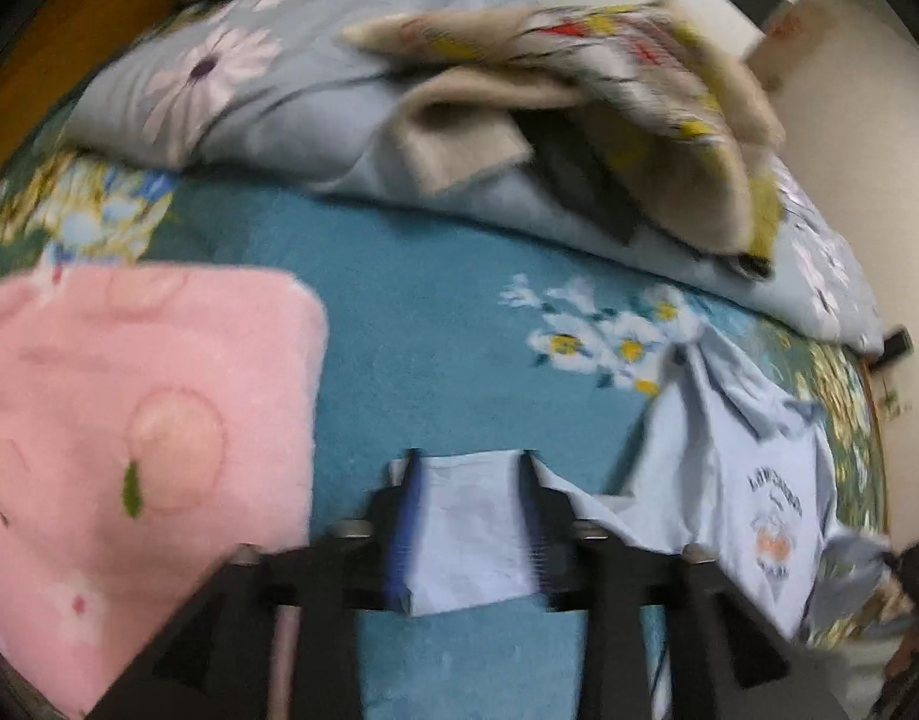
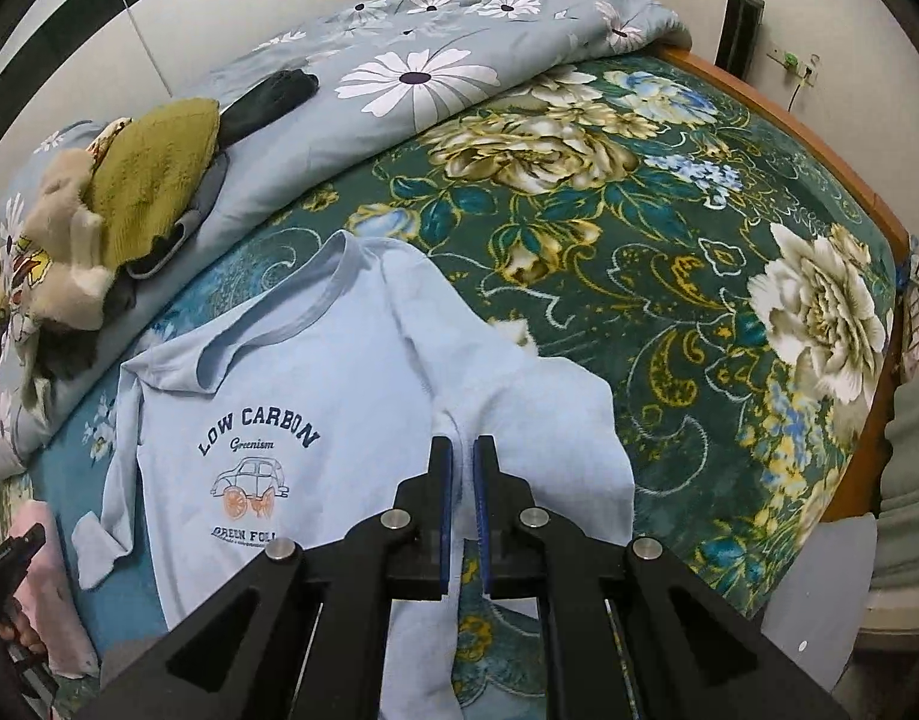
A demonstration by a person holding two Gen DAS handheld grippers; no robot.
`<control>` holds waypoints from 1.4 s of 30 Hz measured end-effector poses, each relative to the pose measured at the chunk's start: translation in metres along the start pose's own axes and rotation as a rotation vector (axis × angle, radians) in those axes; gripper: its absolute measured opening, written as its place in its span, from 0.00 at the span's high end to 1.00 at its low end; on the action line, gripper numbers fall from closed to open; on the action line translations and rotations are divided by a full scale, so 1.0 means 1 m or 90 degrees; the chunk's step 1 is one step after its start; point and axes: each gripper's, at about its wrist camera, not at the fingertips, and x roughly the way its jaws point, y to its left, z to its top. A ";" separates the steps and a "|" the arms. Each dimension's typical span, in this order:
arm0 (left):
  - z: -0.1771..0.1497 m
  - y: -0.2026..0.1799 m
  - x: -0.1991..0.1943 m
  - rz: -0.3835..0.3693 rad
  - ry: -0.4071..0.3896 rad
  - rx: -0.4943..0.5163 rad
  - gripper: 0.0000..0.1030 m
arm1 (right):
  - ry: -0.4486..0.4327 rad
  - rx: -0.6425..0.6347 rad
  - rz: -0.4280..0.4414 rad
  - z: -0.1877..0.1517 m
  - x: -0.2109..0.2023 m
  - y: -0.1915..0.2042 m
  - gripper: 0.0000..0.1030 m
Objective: Fold clothes
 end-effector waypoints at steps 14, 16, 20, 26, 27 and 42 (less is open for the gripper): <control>-0.104 -0.114 0.064 0.118 0.030 0.486 0.38 | 0.035 0.010 -0.007 -0.021 0.010 -0.004 0.94; -0.105 -0.126 0.070 0.132 0.018 0.528 0.39 | 0.038 0.013 -0.008 -0.023 0.010 -0.007 0.94; -0.098 -0.139 0.082 0.126 0.047 0.575 0.80 | 0.042 0.022 -0.012 -0.025 0.010 -0.015 0.94; -0.064 -0.130 0.078 0.085 0.042 0.496 0.98 | 0.044 0.038 -0.014 -0.025 0.012 -0.030 0.94; -0.049 -0.123 0.075 0.086 0.032 0.457 0.98 | 0.044 0.040 -0.015 -0.024 0.012 -0.032 0.94; 0.106 0.006 0.123 0.241 0.084 0.033 0.98 | 0.057 0.101 -0.043 -0.012 0.030 -0.089 0.94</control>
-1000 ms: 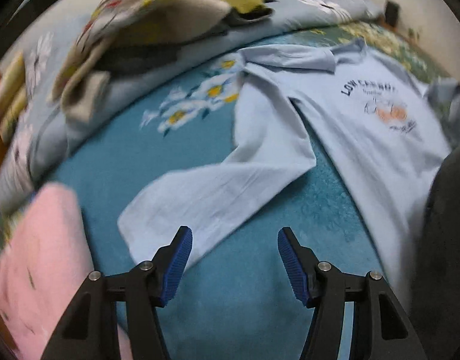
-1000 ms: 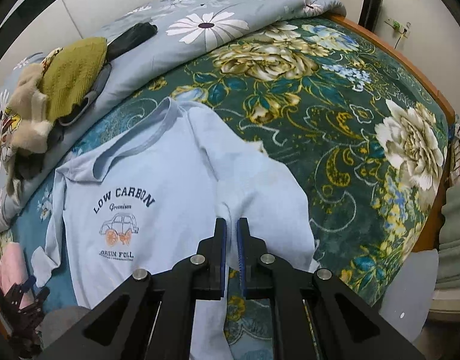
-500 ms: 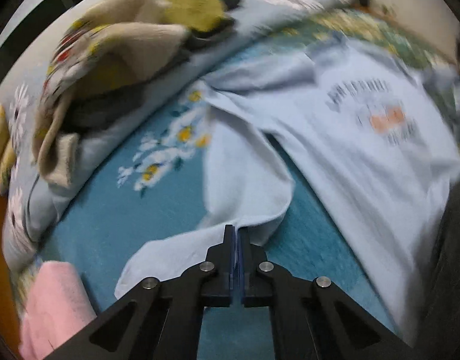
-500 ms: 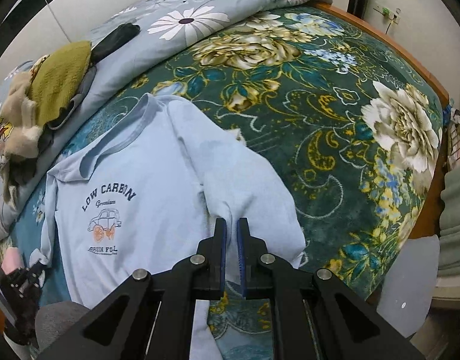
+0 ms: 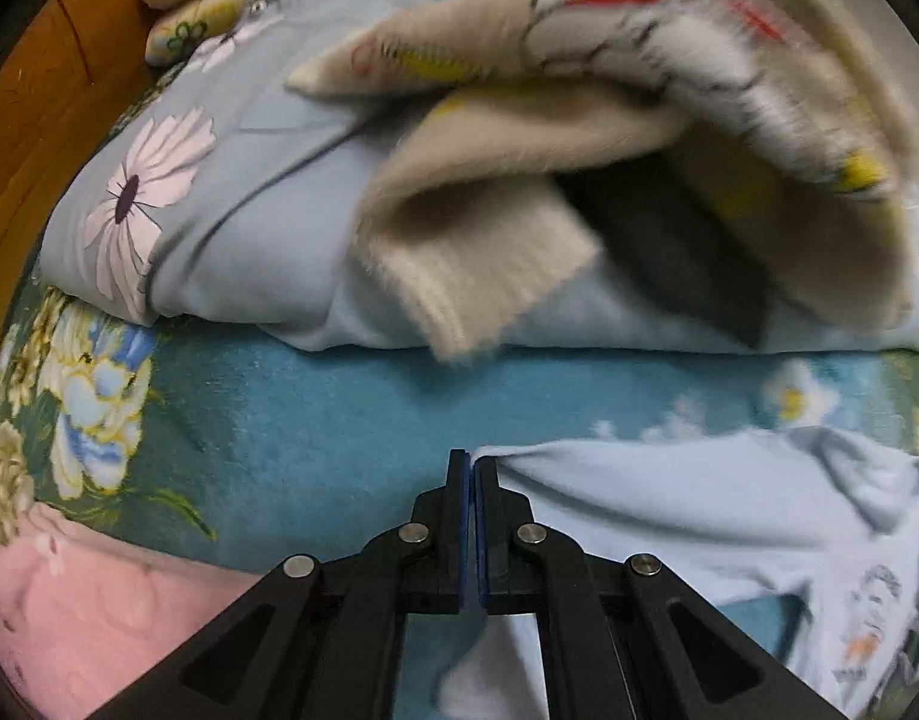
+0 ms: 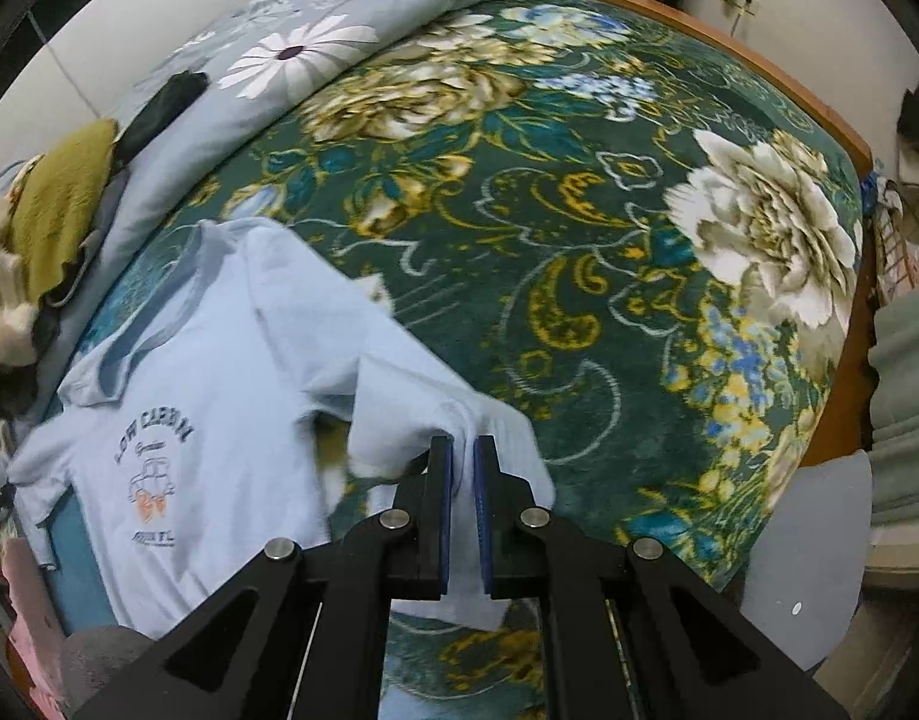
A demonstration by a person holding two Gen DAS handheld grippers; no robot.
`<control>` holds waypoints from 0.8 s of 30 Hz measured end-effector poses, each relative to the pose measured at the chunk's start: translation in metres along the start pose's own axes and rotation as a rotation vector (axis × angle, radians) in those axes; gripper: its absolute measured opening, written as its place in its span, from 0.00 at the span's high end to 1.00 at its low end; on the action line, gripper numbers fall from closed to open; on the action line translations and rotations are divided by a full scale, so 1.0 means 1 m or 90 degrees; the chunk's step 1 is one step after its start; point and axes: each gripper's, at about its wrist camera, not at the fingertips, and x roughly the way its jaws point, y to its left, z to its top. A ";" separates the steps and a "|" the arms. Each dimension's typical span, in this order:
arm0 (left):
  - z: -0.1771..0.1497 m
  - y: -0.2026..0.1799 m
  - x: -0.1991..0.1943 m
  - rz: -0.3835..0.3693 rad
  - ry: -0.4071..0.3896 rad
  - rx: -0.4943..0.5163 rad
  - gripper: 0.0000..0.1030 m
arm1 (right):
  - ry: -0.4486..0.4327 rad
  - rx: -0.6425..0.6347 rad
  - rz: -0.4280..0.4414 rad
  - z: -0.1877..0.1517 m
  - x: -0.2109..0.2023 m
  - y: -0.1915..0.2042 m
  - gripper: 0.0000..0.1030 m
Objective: Fold clothes
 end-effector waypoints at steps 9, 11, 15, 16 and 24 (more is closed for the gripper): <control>-0.013 -0.016 0.001 -0.046 0.038 -0.038 0.88 | -0.010 0.017 0.008 0.003 -0.004 -0.022 0.92; -0.029 -0.015 -0.020 -0.092 0.028 -0.036 0.64 | -0.014 0.023 0.017 0.001 -0.006 -0.028 0.80; -0.074 -0.012 -0.071 -0.153 -0.030 -0.035 0.46 | -0.044 0.043 0.049 -0.005 -0.018 -0.042 0.74; -0.085 -0.011 -0.082 -0.163 -0.040 -0.037 0.44 | -0.056 0.054 0.055 -0.007 -0.023 -0.048 0.73; -0.145 -0.021 -0.105 -0.223 -0.012 -0.091 0.44 | 0.031 0.096 0.092 -0.055 0.007 -0.061 0.72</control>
